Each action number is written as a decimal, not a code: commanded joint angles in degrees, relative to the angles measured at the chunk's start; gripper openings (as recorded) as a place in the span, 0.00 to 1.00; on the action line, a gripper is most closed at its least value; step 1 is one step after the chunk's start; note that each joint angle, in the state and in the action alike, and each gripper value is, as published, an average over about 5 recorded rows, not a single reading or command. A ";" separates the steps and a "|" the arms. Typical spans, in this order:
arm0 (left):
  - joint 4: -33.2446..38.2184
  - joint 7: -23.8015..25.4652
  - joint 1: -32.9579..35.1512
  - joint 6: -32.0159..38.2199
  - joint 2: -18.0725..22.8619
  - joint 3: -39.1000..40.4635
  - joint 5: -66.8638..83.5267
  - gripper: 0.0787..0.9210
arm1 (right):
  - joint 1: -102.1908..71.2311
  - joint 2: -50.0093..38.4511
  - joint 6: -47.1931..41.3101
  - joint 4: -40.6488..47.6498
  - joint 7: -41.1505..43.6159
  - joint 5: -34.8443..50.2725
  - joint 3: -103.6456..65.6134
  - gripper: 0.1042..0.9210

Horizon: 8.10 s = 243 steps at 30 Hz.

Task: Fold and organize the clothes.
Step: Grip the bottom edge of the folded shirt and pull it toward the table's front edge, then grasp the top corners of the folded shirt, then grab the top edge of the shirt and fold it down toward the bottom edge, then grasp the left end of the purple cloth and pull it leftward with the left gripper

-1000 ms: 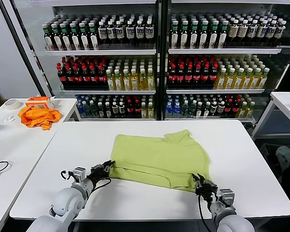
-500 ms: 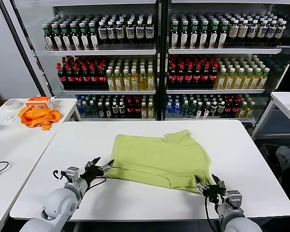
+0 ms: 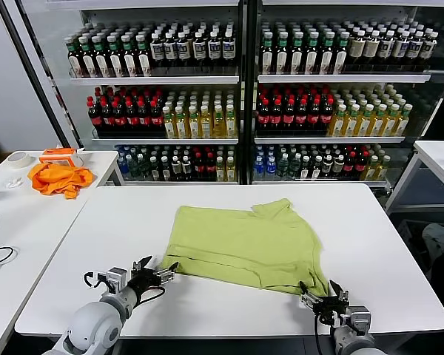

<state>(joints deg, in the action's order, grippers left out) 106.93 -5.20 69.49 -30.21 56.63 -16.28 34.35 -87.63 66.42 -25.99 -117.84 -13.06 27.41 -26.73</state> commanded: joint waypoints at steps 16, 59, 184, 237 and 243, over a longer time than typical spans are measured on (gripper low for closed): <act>0.97 -1.53 2.06 -2.09 0.81 1.52 -4.29 0.23 | -1.07 -0.18 0.86 -0.36 0.40 0.95 -0.14 0.06; 22.35 -3.26 19.17 0.83 -4.36 -14.96 -0.45 0.50 | -6.31 -4.97 -4.54 -17.61 0.33 1.18 -7.30 0.70; -3.43 9.02 3.81 20.81 -4.29 -2.52 4.68 0.00 | 14.78 0.61 -4.74 1.84 -1.58 -7.46 12.15 0.01; 7.71 -25.95 4.66 4.59 0.29 6.80 7.94 0.88 | 0.60 1.56 -4.74 -9.81 -0.73 -13.23 6.59 0.88; 5.96 -27.30 2.83 4.57 0.75 7.52 8.07 0.88 | 0.71 1.97 -4.37 -8.90 -0.76 -13.65 6.69 0.88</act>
<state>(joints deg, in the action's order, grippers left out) 113.96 -25.95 74.30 -24.07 56.16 -11.59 41.24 -85.88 68.31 -30.42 -125.83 -13.76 14.52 -19.83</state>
